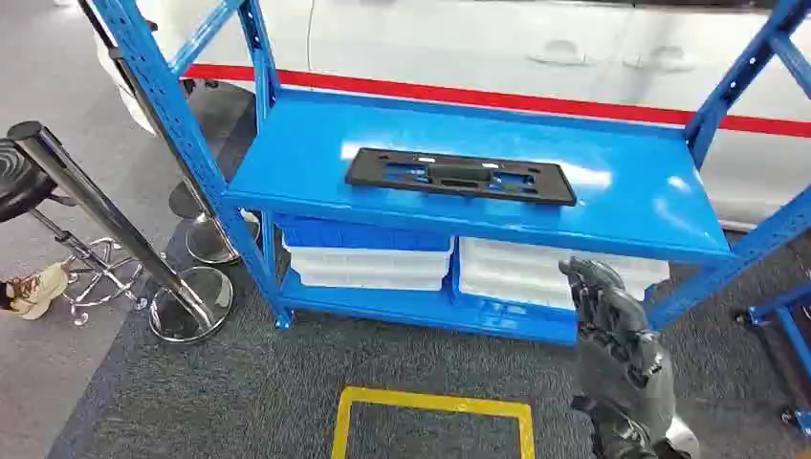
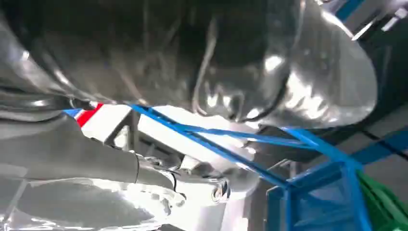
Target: Take the parts from the cabinet and place them on the table.
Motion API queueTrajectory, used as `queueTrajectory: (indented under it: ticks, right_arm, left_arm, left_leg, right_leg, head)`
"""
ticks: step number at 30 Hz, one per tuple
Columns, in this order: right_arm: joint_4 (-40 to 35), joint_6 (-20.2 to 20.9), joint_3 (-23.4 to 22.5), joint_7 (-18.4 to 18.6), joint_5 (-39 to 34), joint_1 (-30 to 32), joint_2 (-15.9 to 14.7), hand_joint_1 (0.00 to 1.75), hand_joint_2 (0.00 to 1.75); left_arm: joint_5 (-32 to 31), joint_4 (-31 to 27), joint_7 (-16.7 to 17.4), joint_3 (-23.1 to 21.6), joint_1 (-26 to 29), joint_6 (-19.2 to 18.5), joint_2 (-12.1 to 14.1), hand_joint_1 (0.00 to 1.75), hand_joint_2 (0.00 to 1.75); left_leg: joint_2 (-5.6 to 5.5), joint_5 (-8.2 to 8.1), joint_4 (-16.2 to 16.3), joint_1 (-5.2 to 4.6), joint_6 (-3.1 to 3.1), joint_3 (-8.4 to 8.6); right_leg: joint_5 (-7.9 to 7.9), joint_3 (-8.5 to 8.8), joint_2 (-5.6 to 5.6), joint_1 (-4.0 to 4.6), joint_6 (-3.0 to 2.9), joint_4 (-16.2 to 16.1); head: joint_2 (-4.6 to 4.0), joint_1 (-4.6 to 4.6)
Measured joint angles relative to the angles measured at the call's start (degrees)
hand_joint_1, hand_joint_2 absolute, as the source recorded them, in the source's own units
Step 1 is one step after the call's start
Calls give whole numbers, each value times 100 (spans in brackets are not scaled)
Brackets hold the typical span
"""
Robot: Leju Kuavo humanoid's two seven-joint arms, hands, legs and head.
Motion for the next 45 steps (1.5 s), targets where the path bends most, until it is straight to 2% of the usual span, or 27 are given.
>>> queueTrajectory:
  ticks: [2, 4, 5, 7, 8, 9, 12, 13, 15, 17, 19, 21, 23, 25, 26, 28, 30, 32, 33, 34, 35, 36, 38, 40, 43, 44, 45]
  right_arm:
    - [9, -57, 9, 7, 35, 35, 0, 0, 0]
    - [15, -83, 18, 7, 68, 37, 0, 0, 0]
    - [17, -101, 28, 7, 83, 36, 0, 0, 0]
    - [17, -155, 66, 7, 118, 35, 0, 0, 0]
    - [20, -175, 81, 7, 133, 41, 0, 0, 0]
    - [24, -203, 100, 11, 151, 27, 0, 0, 0]
    - [15, -288, 153, 7, 162, 19, 0, 0, 0]
    - [13, -291, 166, 7, 162, 26, 0, 0, 0]
    - [11, -299, 186, 4, 166, 23, -2, 0, 0]
    - [11, -334, 208, 7, 166, 23, -2, 0, 0]
    - [13, -365, 234, 7, 166, 29, -2, 0, 0]
    - [13, -371, 258, 7, 166, 28, -2, 0, 0]
    - [15, -376, 264, 7, 173, 26, -2, 0, 0]
    - [26, -385, 282, 13, 175, 19, -2, 0, 0]
    - [24, -385, 288, 9, 175, 26, -2, 0, 0]
    - [11, -385, 289, 6, 173, 10, -15, 0, 0]
    - [11, -382, 291, 0, 157, 4, -30, 0, 0]
    - [24, -382, 291, 9, 157, 31, -46, 0, 0]
    - [30, -380, 291, 7, 157, 35, -46, 0, 0]
    - [48, -382, 291, 7, 153, 37, -46, 0, 0]
    - [74, -385, 291, 20, 133, 43, -46, 0, 0]
    - [112, -385, 291, 64, 102, 55, -46, 0, 0]
    - [234, -385, 282, 241, -27, 55, -46, 0, 0]
    - [450, -393, 258, 512, -220, 25, -33, 0, 0]
    - [682, -343, 254, 901, -470, -52, -22, 0, 0]
    - [775, -345, 254, 1001, -481, -78, -22, 0, 175]
    - [855, -347, 254, 1076, -479, -115, -20, 0, 175]
  left_arm:
    - [-42, 0, -2, 0, 0, 2, 4, 0, 0]
    - [-70, 0, 0, 2, 5, 9, 13, 0, 0]
    - [-90, 0, 0, 2, 5, 9, 13, 0, 0]
    - [-103, 2, 0, 2, -1, 9, 13, 0, 0]
    - [-116, 4, -2, 2, -11, 9, 7, 0, 0]
    - [-131, 4, -11, 2, -20, 9, 7, 0, 0]
    - [-168, 4, -28, 2, -39, 9, 17, 0, 0]
    - [-173, 4, -31, 2, -51, 13, 37, 0, 0]
    - [-190, 7, -37, 0, -63, 7, 31, 0, 0]
    - [-203, 7, -42, -2, -44, 4, 31, 0, 0]
    - [-212, 7, -44, -2, -14, 4, 31, 0, 0]
    - [-216, 7, -46, -2, -7, 4, 33, 0, 0]
    - [-225, 9, -52, -2, 12, 0, 43, 0, 0]
    - [-245, 11, -74, -2, 28, -20, 66, 0, 0]
    - [-243, 11, -94, -2, 27, -20, 66, 0, 0]
    - [-264, 13, -107, -2, -4, -28, 63, 0, 0]
    - [-280, 13, -111, -4, -25, -33, 63, 0, 0]
    - [-278, 13, -111, -4, -24, -37, 63, 0, 0]
    - [-273, 13, -111, -2, -19, -37, 63, 0, 0]
    - [-273, 13, -109, -2, -16, -35, 63, 0, 0]
    - [-273, 13, -101, -2, -9, -26, 63, 0, 0]
    - [-280, 13, -90, -2, -4, -2, 59, 0, 0]
    - [-308, 13, -76, -2, 5, 24, 59, 0, 0]
    - [-363, 26, -79, -6, -41, 33, 59, 0, 0]
    - [-404, 26, -105, -7, -39, 31, 63, 0, 0]
    - [-417, 26, -111, -7, -41, 33, 57, 0, 0]
    - [-432, 26, -114, -9, -50, 20, 52, 0, 0]
  left_leg:
    - [-14, -78, -40, -18, 14, 112]
    - [-42, -183, -85, -31, 0, 279]
    - [-52, -236, -110, -35, -13, 373]
    - [-58, -342, -180, -35, -37, 582]
    - [-70, -388, -204, -45, -62, 681]
    - [-105, -447, -246, -45, -115, 710]
    - [-87, -364, -119, -60, -232, 818]
    - [-55, -362, 122, -39, -248, 703]
    - [-23, -488, 1043, -27, -313, 126]
    - [-11, -997, 1743, -21, -350, -478]
    - [-6, -1234, 1749, -20, -351, -751]
    - [-5, -880, 1102, -34, -280, -724]
    - [8, 282, 223, -106, -127, -660]
    - [-75, 186, 145, -160, -68, -598]
    - [-78, 204, 52, -148, -45, -511]
    - [-54, 372, -26, -62, 28, -291]
    - [-39, 301, -31, -68, 73, -205]
    - [-36, 229, -32, -67, 63, -150]
    - [-40, 171, -30, -64, 56, -97]
    - [-45, 113, -30, -60, 47, -30]
    - [-55, 47, -26, -56, 39, 58]
    - [-65, -17, -26, -50, 26, 148]
    - [-73, -146, -52, -45, -28, 228]
    - [-96, -229, -19, -60, -123, 298]
    - [-87, -254, 48, -54, -221, 310]
    - [-65, -340, 196, -42, -239, 275]
    - [-38, -515, 522, -39, -269, 96]
  right_leg:
    - [-299, -605, 3, 9, 6, 728]
    - [-187, -842, 3, 15, -20, 663]
    - [65, -772, 3, 22, -52, 308]
    - [813, -470, 1, 72, -151, -702]
    - [1018, -421, 14, 109, -187, -889]
    - [818, -397, 16, 116, -203, -888]
    - [859, -231, 52, 91, -332, -951]
    - [834, -163, 40, 73, -353, -976]
    - [737, -78, 27, 71, -413, -975]
    - [621, 28, 34, 73, -417, -975]
    - [486, 196, 51, 70, -409, -976]
    - [333, 412, 52, 78, -389, -994]
    - [223, 626, 44, 79, -367, -1087]
    - [91, 771, 96, 100, -273, -1179]
    - [158, 891, 98, 118, -257, -1138]
    - [150, 894, 94, 134, -214, -963]
    - [32, 474, 64, 131, -179, -200]
    - [-442, -110, 58, 98, -124, 533]
    - [-658, -331, 53, 86, -101, 696]
    - [-692, -425, 47, 71, -84, 638]
    - [-560, -437, 42, 58, -75, 396]
    - [-260, -396, 39, 50, -75, 24]
    - [786, -334, 35, 50, -117, -809]
    - [825, -361, 41, 103, -212, -802]
    - [804, -293, 57, 73, -338, -840]
    - [780, -238, 40, 68, -375, -872]
    - [756, -215, 30, 66, -411, -880]
  head:
    - [0, 0]
    - [0, 2]
    - [0, 0]
    - [0, 2]
    - [0, -2]
    - [0, 2]
    - [0, 0]
    - [0, -2]
    - [0, 0]
    - [0, -2]
    - [0, -2]
    - [0, -2]
    - [0, 0]
    - [0, 0]
    - [0, -2]
    - [0, -7]
    - [0, -4]
    - [0, -4]
    - [0, 0]
    - [0, 0]
    - [0, 0]
    - [0, 0]
    - [0, 0]
    - [0, 4]
    - [0, 9]
    - [0, 9]
    - [0, 4]
